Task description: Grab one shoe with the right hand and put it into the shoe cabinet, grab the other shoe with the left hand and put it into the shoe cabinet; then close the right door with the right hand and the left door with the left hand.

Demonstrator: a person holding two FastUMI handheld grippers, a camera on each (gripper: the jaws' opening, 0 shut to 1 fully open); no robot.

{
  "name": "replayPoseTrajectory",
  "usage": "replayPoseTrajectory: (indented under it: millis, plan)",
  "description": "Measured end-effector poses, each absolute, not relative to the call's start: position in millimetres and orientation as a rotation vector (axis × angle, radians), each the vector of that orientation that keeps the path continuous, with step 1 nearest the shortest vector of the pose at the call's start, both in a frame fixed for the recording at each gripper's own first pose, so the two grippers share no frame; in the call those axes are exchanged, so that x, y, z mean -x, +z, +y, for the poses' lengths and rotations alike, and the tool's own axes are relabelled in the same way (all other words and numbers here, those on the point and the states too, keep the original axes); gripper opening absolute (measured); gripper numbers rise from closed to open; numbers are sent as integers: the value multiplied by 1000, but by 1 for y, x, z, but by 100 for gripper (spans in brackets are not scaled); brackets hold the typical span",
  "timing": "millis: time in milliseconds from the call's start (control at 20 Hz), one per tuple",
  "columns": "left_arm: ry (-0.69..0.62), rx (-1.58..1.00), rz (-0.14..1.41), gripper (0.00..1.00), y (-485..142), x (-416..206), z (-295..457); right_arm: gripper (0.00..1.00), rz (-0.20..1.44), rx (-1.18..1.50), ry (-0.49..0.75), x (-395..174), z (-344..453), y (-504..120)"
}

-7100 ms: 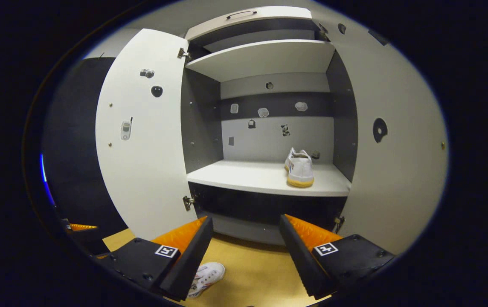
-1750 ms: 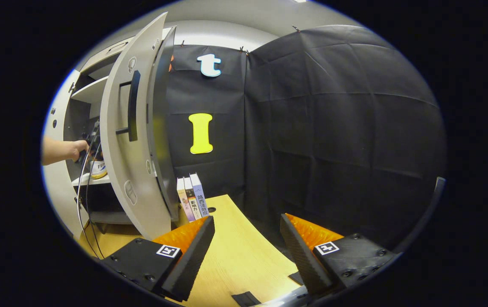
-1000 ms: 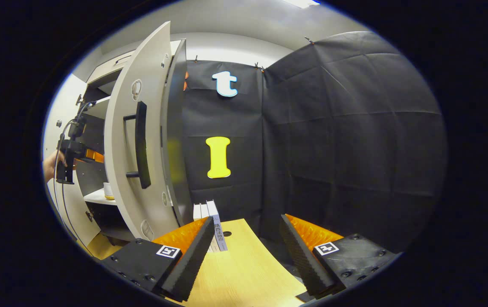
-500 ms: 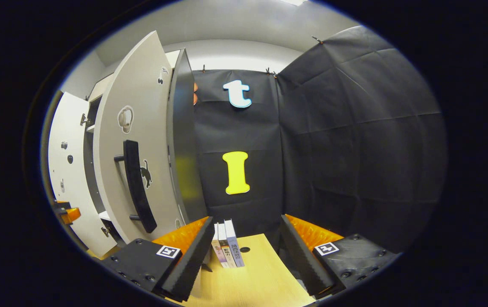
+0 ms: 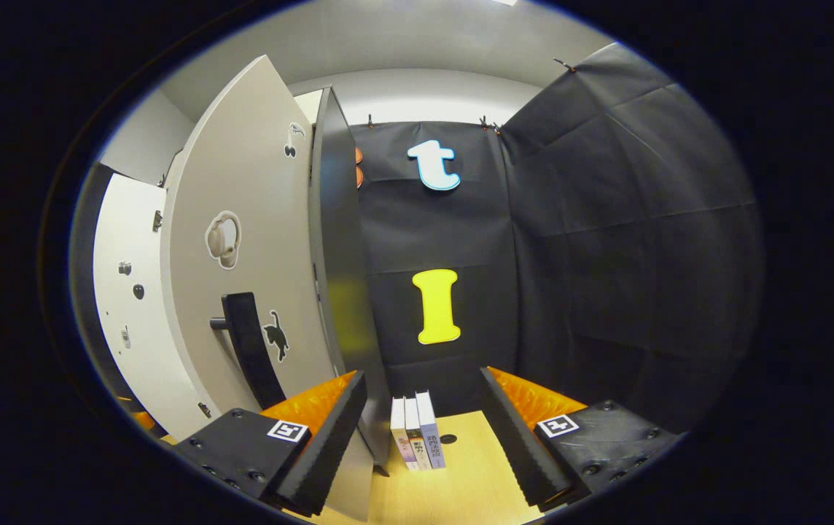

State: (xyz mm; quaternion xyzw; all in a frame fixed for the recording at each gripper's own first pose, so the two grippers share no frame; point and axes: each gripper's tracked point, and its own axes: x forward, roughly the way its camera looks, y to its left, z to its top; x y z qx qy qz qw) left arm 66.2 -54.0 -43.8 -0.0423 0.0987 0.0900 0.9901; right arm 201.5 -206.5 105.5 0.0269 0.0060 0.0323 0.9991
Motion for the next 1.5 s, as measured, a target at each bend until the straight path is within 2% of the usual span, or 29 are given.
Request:
replayPoseTrajectory:
  millis: [300,450,500,550,600,650,700,1150,1200,1250,1450,1500]
  plan:
    - [161,73,240,97,-51,-51,-50,98,34,-40,122,-208,-171,108]
    - [147,81,237,97,-49,-48,-42,96,29,3,82,-205,-167,111]
    - [148,81,232,97,-48,-48,-38,100,42,10,68,-204,-164,108]
    - [145,80,225,97,-46,-47,-34,96,51,18,75,-202,-156,107]
    - [142,77,219,97,-46,-46,-30,100,46,33,73,-199,-151,108]
    - [139,72,214,97,-45,-45,-25,93,43,44,67,-199,-147,110]
    - [140,65,211,97,-45,-45,-19,92,43,40,57,-197,-142,110]
    - [91,85,222,97,-53,-37,20,93,56,21,49,-189,-70,101]
    - [94,78,222,97,-55,-34,26,100,57,16,53,-189,-60,99]
    - [97,74,224,97,-56,-32,32,93,56,7,60,-191,-48,97]
    - [129,86,216,97,-60,-19,62,94,63,-51,130,-190,5,90]
    - [142,95,214,97,-62,-15,71,97,69,-62,161,-188,21,86]
